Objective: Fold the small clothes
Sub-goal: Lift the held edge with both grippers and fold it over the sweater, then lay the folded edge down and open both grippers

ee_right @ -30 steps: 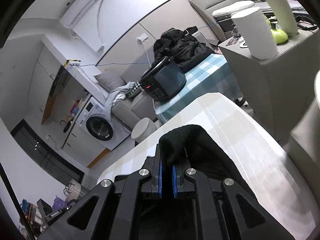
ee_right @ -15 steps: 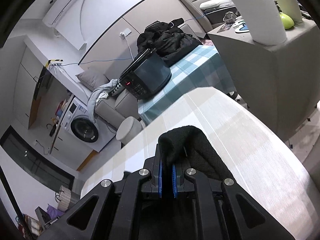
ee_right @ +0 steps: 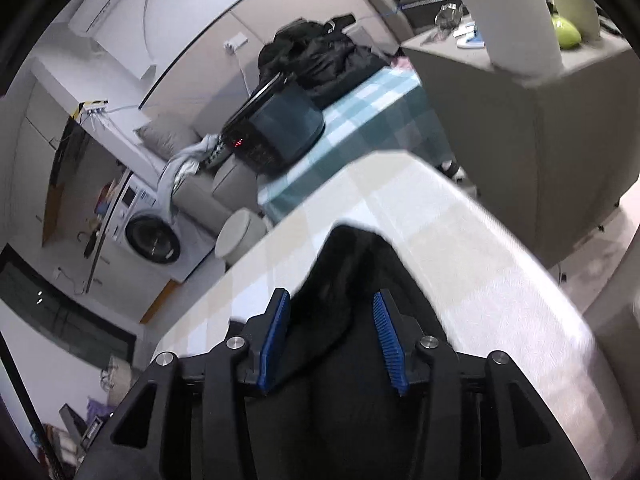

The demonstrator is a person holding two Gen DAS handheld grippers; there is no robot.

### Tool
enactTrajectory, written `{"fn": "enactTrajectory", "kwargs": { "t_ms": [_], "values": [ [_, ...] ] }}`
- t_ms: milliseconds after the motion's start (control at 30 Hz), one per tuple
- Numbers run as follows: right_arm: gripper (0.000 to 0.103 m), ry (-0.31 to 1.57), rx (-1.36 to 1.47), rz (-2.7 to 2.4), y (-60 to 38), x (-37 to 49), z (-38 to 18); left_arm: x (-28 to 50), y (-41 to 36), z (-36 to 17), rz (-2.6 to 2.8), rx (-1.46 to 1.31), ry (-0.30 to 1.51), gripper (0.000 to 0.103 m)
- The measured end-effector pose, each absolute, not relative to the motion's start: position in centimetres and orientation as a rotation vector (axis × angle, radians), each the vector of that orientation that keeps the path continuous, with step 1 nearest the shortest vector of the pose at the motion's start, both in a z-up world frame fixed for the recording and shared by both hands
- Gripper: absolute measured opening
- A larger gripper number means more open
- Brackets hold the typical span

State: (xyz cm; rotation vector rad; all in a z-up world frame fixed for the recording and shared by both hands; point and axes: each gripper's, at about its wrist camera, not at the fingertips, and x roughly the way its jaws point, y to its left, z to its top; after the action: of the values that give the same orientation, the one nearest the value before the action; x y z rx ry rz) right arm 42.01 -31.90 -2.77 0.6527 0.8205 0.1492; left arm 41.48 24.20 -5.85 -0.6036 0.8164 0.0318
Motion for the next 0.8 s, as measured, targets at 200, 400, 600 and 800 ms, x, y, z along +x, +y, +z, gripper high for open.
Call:
{"fn": "enactTrajectory", "kwargs": {
  "t_ms": [200,400,600,800],
  "values": [
    [0.044,0.947,0.651,0.281,-28.1,43.9,-5.3,43.7,17.5,-7.6,-0.102,-0.392,0.958,0.067],
    [0.044,0.943,0.668,0.303,-26.0,47.2,-6.0,47.6,12.6,-9.1,-0.125,-0.230,1.018,0.067],
    [0.045,0.838,0.666,0.332,-25.6,47.8,-3.8,50.6,14.2,-8.5,-0.022,-0.280,0.943,0.067],
    [0.046,0.863,0.549,0.296,-25.9,45.6,-2.5,48.4,16.2,-7.6,-0.022,-0.312,0.925,0.067]
  ]
}}
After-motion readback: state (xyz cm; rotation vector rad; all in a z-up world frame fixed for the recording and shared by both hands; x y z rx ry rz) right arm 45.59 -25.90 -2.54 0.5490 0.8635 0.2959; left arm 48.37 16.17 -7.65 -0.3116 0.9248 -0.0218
